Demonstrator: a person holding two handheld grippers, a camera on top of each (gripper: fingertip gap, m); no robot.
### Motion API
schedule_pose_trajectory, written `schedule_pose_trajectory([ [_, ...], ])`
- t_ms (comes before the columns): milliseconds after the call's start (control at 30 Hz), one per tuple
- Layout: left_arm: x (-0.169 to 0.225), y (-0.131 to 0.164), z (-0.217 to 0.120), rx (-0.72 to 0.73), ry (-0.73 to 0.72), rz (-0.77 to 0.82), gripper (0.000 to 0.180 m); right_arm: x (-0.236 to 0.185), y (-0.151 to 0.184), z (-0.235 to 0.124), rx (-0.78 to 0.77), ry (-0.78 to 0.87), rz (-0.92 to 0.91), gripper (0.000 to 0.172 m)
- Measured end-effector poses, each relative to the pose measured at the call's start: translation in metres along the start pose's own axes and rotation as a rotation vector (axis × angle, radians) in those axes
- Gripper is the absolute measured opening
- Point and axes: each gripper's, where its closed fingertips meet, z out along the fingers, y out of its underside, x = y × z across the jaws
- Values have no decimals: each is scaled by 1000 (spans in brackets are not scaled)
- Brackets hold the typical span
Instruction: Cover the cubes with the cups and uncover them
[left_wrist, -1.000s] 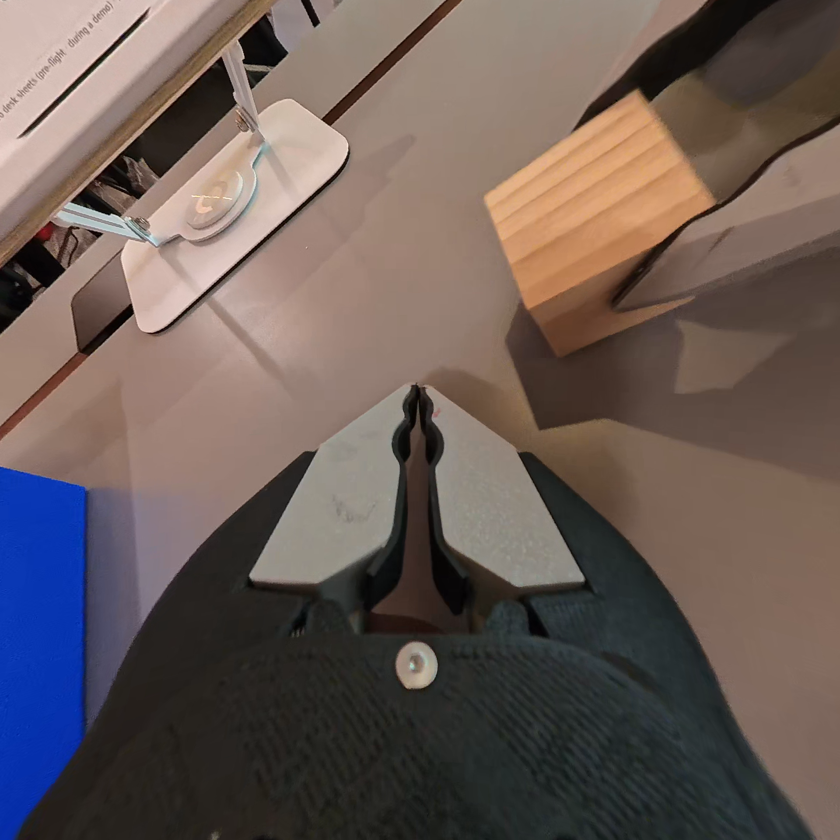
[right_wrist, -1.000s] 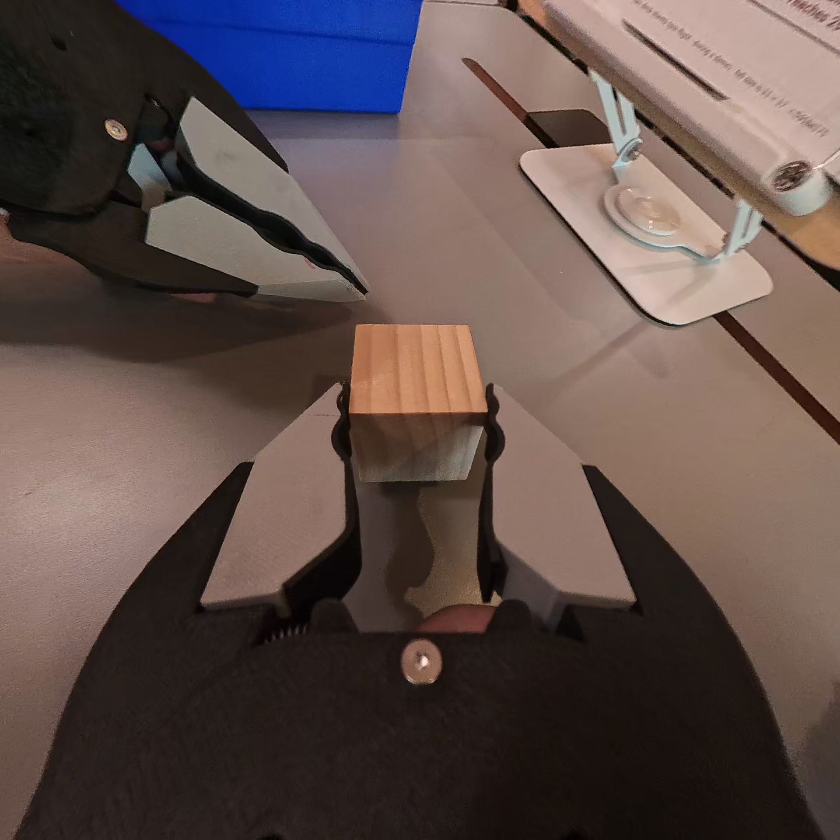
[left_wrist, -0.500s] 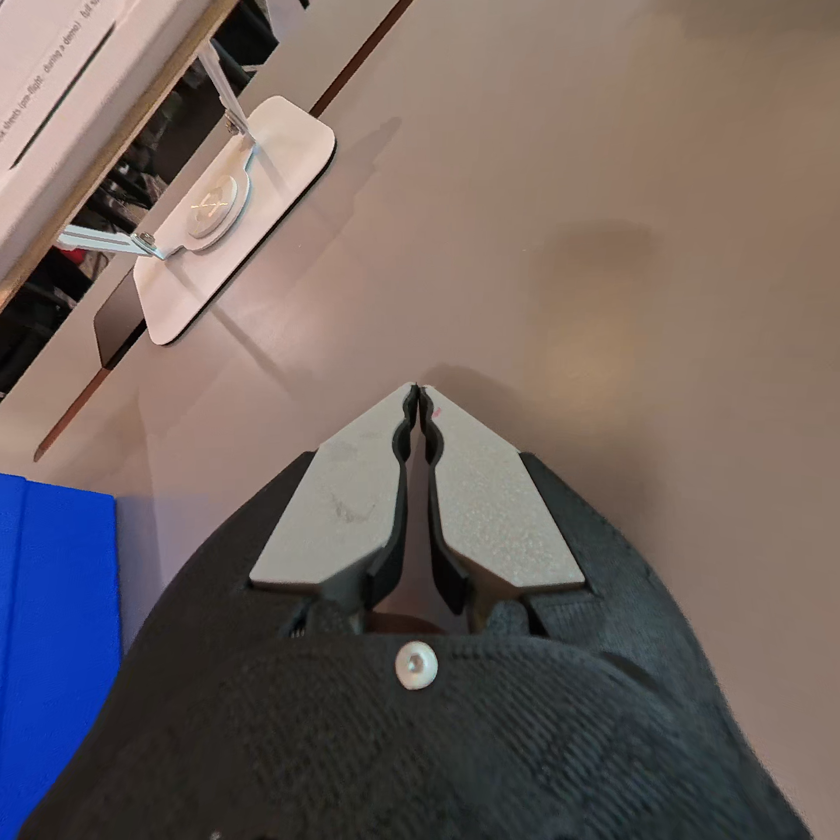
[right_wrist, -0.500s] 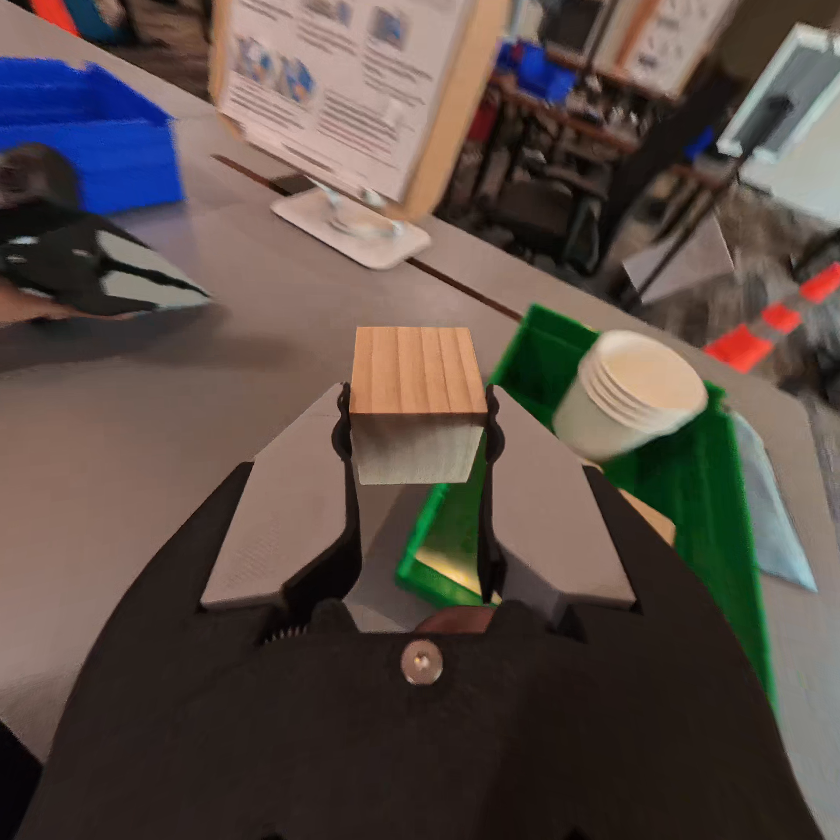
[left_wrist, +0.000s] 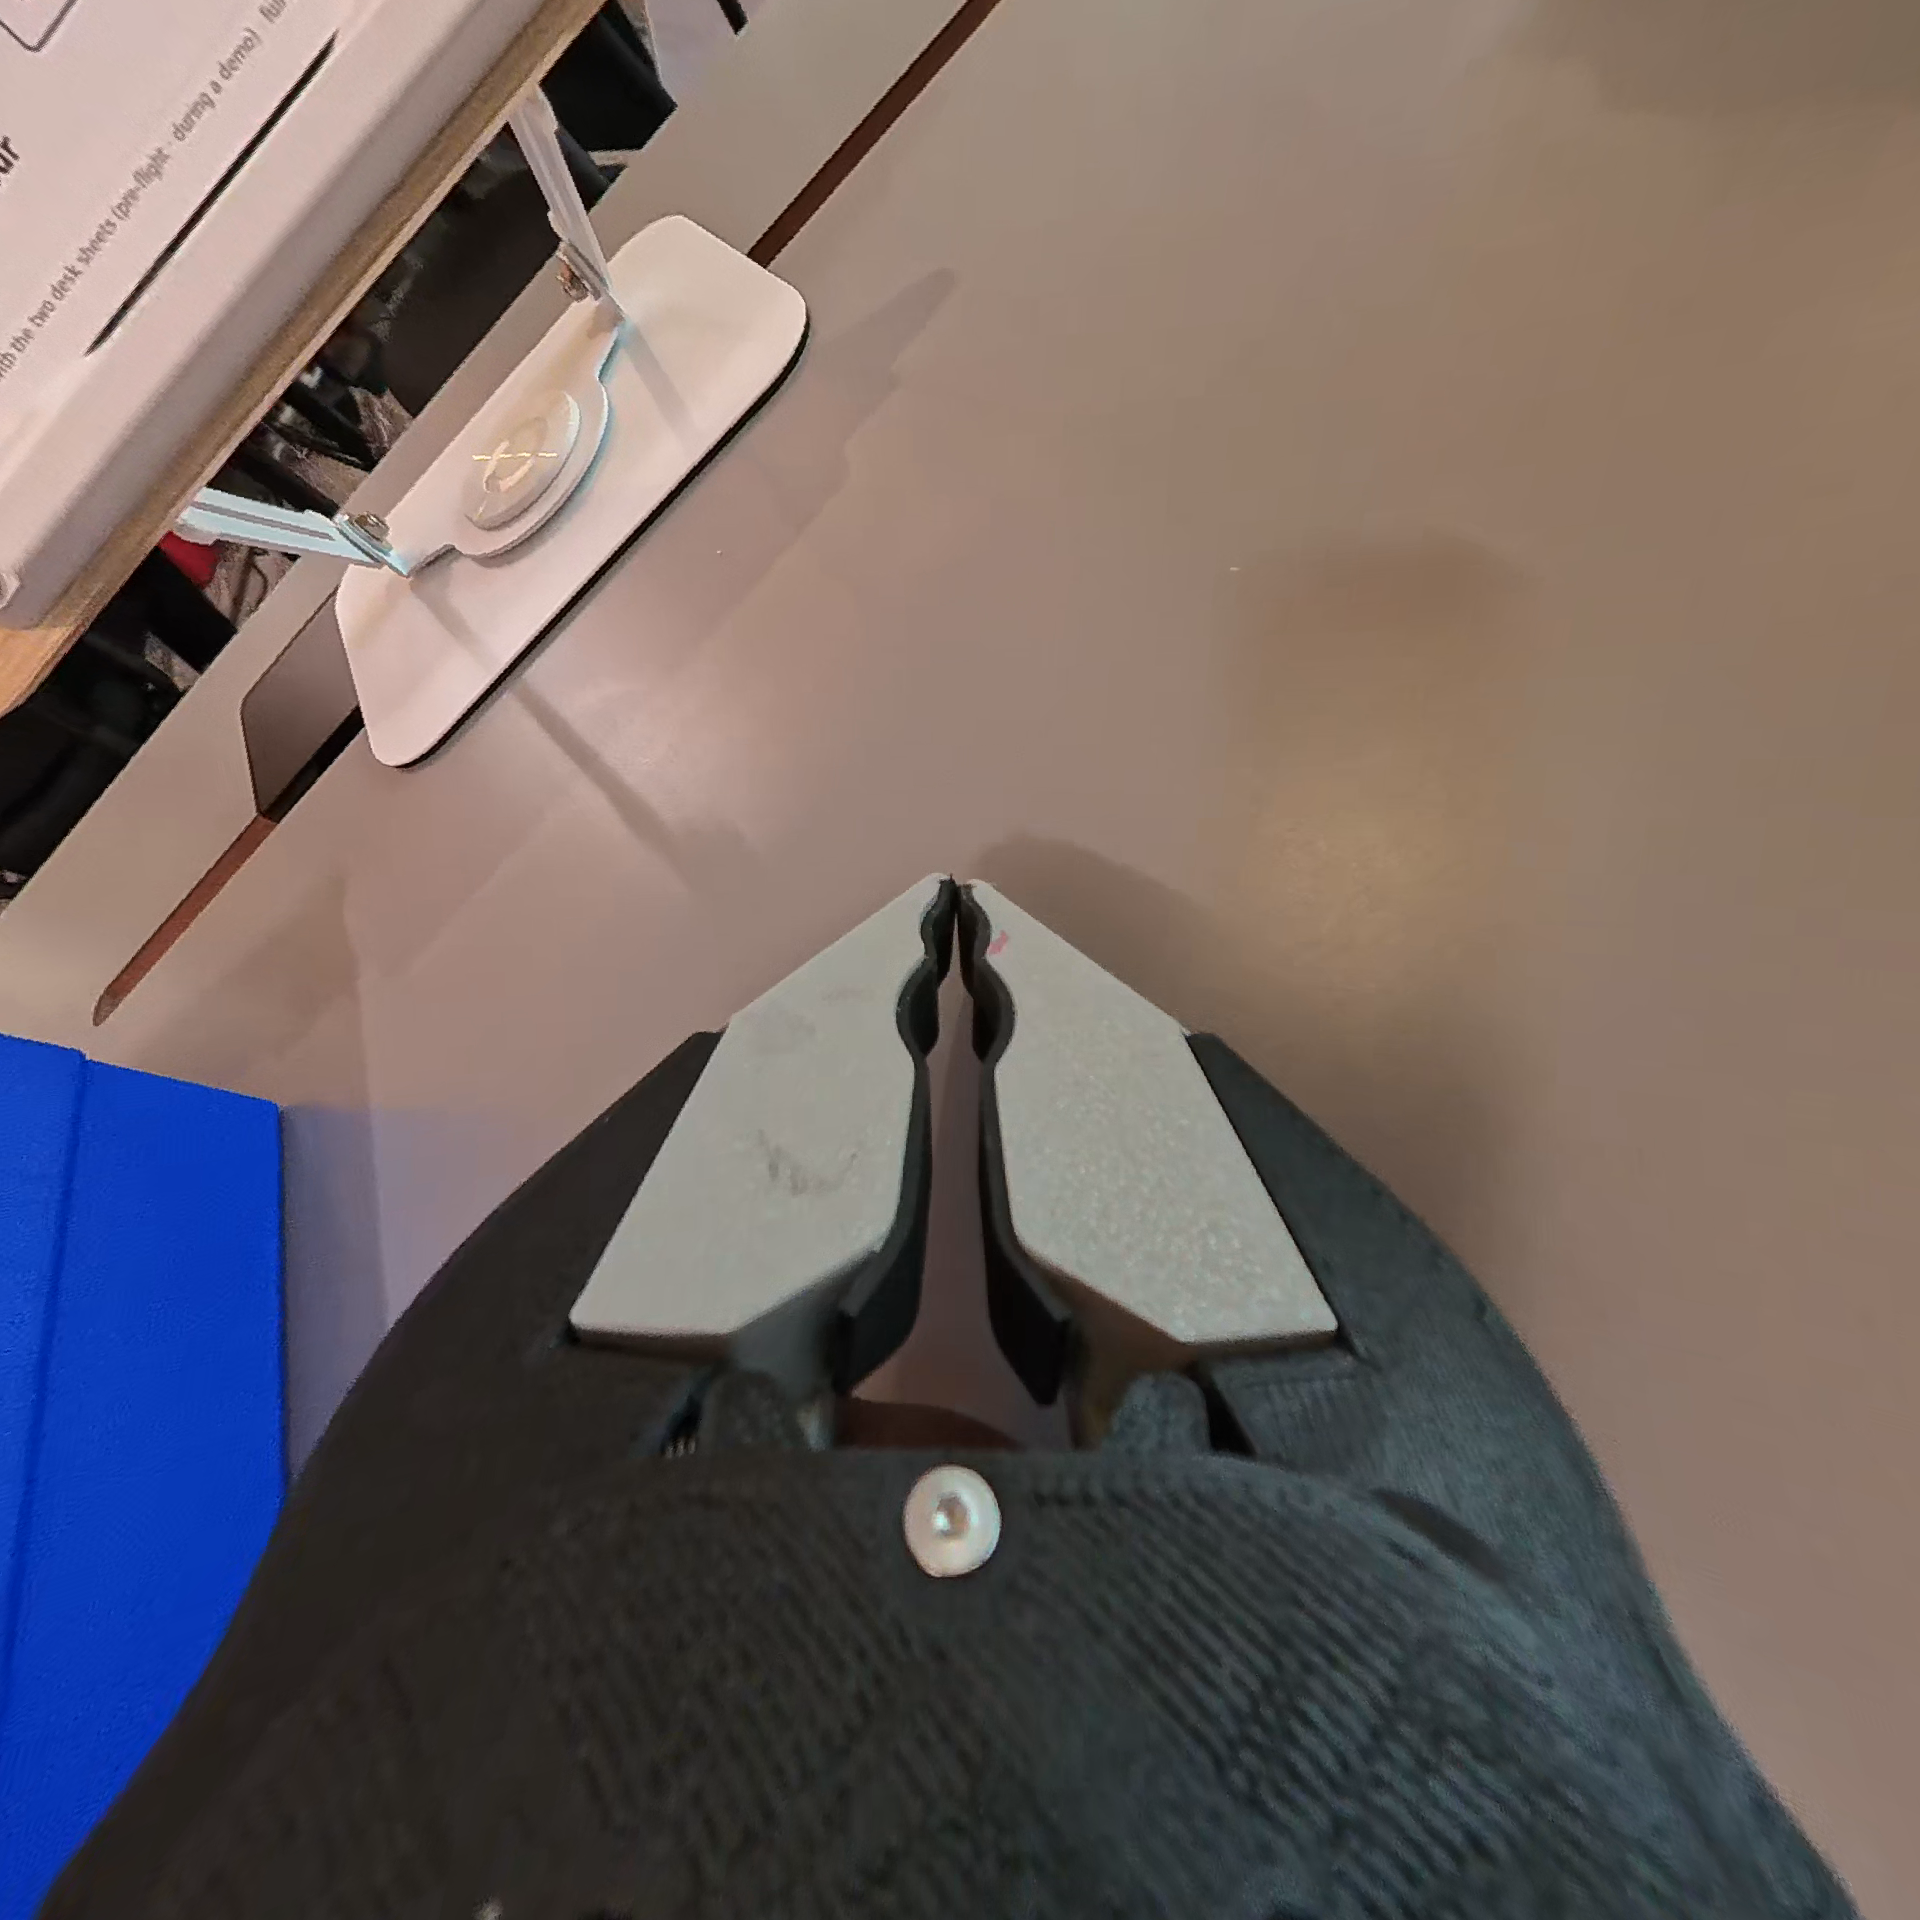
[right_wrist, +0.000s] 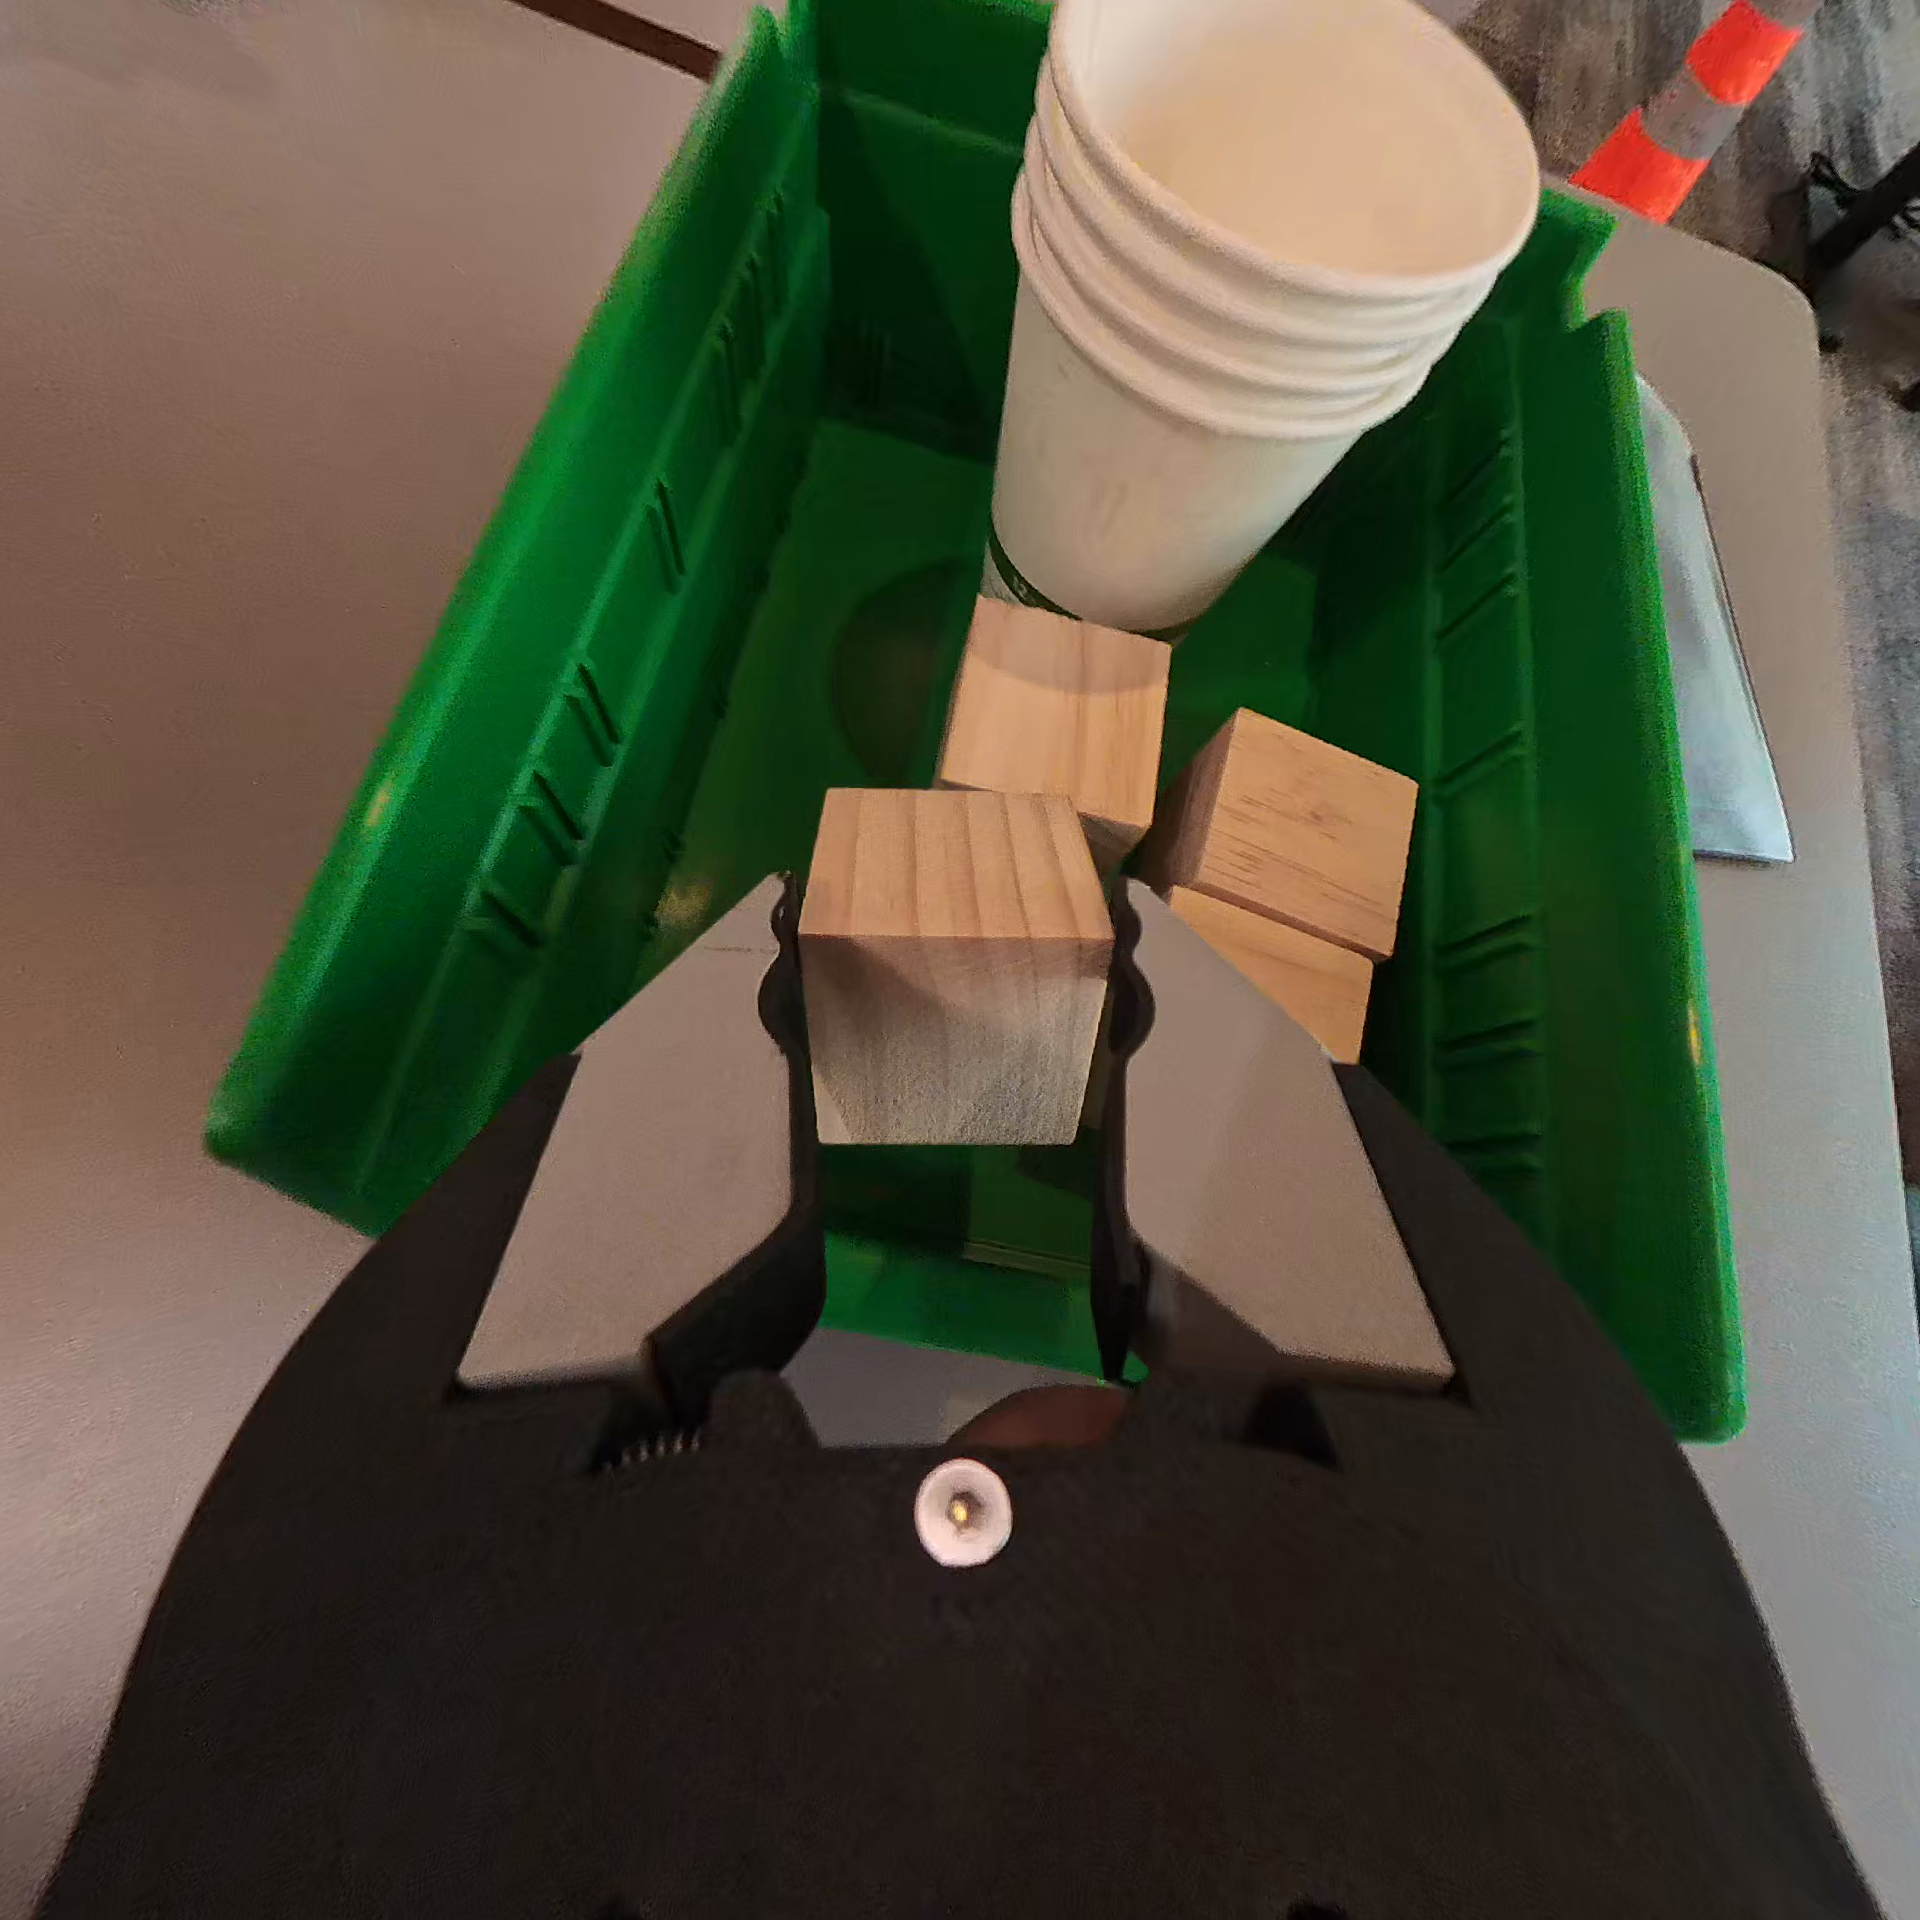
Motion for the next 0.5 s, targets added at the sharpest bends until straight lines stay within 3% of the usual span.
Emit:
schedule_pose_trajectory([
  [333, -2, 1, 1, -7, 6, -17, 0, 12, 14, 22, -31, 48, 25, 57],
  [500, -3, 0, 0, 5, 16, -39, 0, 13, 6, 7, 18, 51, 33, 54],
])
